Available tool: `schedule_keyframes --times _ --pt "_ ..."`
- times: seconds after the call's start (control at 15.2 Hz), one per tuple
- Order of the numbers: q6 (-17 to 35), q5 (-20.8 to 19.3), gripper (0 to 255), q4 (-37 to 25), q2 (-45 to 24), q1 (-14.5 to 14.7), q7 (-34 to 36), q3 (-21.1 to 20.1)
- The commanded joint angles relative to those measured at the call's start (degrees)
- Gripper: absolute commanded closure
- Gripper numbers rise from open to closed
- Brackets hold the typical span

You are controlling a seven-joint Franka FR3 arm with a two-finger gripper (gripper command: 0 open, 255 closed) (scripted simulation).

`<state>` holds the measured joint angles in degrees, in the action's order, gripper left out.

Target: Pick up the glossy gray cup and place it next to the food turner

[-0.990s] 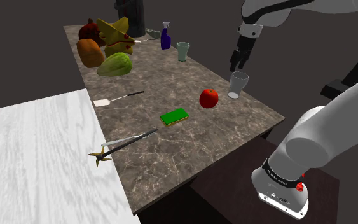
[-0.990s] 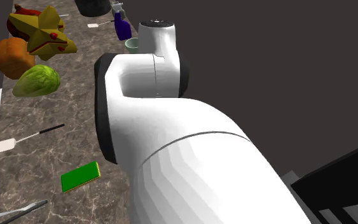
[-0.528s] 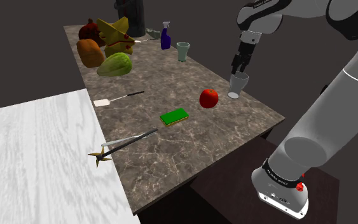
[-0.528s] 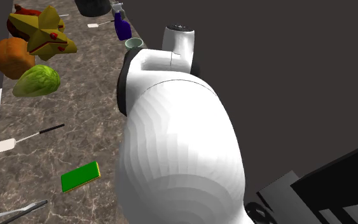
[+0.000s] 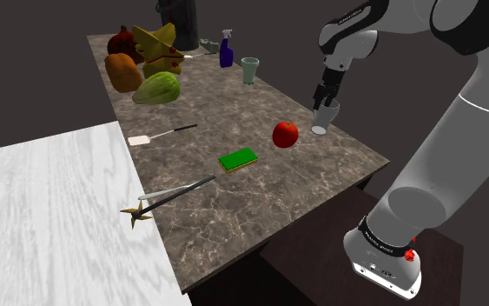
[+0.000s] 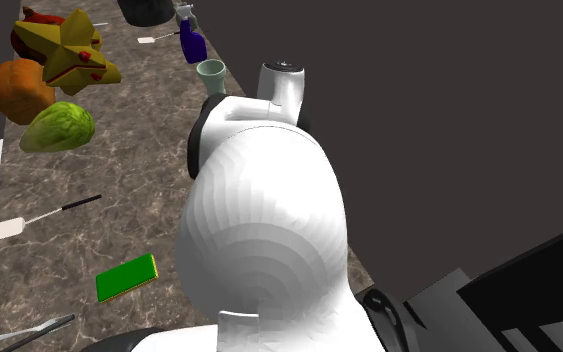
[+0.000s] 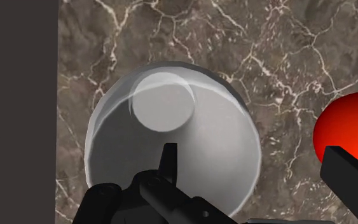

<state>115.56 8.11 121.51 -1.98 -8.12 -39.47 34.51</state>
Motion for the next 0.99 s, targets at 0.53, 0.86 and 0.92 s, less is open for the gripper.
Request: schedule_keyframes --times 0.53,0.86,0.92 --pt "0.5 0.0 255 0.5 0.1 0.0 0.0 0.0" --pt "0.5 0.0 255 0.5 0.1 0.0 0.0 0.0" --pt "0.5 0.0 255 0.5 0.1 0.0 0.0 0.0"
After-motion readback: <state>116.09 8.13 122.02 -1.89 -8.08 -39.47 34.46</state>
